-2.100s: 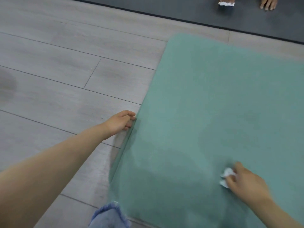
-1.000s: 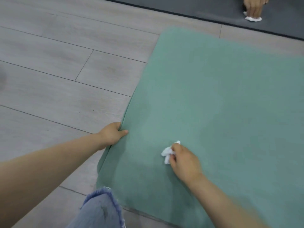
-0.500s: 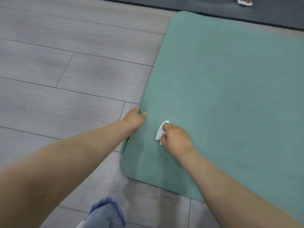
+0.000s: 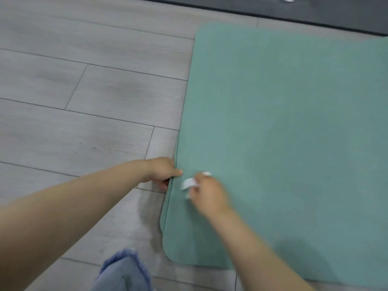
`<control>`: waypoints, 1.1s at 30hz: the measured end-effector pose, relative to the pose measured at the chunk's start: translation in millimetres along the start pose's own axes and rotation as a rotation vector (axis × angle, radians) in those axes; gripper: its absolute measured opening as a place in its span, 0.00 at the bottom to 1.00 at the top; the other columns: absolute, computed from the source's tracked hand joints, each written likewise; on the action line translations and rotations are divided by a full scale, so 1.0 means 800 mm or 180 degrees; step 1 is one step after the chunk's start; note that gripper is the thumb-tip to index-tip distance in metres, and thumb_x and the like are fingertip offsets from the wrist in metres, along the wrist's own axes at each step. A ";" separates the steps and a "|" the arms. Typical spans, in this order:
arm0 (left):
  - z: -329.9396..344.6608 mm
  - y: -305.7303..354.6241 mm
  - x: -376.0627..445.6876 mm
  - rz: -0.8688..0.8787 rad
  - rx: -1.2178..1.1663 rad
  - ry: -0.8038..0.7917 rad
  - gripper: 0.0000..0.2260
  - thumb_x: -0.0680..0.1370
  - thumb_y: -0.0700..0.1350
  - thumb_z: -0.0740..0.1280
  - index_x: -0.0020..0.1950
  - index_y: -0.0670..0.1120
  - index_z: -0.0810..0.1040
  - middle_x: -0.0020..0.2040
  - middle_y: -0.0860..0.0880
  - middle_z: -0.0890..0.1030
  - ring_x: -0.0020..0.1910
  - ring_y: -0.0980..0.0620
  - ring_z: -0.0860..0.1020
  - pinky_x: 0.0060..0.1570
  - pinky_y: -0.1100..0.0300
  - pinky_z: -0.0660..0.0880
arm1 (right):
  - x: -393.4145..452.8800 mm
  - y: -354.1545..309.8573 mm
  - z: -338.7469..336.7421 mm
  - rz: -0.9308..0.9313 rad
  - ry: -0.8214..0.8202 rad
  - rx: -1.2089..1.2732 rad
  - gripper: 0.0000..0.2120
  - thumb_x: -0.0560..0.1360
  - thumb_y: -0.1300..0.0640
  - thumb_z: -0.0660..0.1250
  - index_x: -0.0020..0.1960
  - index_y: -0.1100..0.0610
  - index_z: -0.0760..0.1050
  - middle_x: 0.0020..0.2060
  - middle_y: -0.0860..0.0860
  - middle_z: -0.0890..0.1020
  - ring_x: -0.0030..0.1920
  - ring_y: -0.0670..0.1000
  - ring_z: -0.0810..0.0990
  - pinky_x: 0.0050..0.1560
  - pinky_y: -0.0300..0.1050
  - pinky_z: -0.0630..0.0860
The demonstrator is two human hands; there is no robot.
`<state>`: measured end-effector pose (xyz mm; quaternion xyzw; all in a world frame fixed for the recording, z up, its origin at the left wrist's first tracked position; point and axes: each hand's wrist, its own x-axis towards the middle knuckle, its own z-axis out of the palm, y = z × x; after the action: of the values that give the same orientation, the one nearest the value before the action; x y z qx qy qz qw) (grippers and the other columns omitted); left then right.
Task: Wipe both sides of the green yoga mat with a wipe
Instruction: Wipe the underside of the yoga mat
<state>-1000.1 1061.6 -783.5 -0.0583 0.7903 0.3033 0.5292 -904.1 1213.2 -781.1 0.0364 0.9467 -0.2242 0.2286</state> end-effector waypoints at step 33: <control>0.027 0.010 -0.001 0.0142 0.1036 0.1344 0.25 0.71 0.45 0.74 0.61 0.43 0.64 0.57 0.43 0.73 0.54 0.43 0.75 0.48 0.55 0.71 | -0.142 0.240 -0.064 0.1699 -0.0020 0.0445 0.21 0.75 0.43 0.60 0.63 0.51 0.77 0.66 0.47 0.75 0.64 0.53 0.75 0.60 0.43 0.71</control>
<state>-985.9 1079.9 -784.9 -0.0170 0.9226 0.1650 0.3482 -791.3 1411.9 -767.9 0.2996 0.8851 -0.2210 0.2794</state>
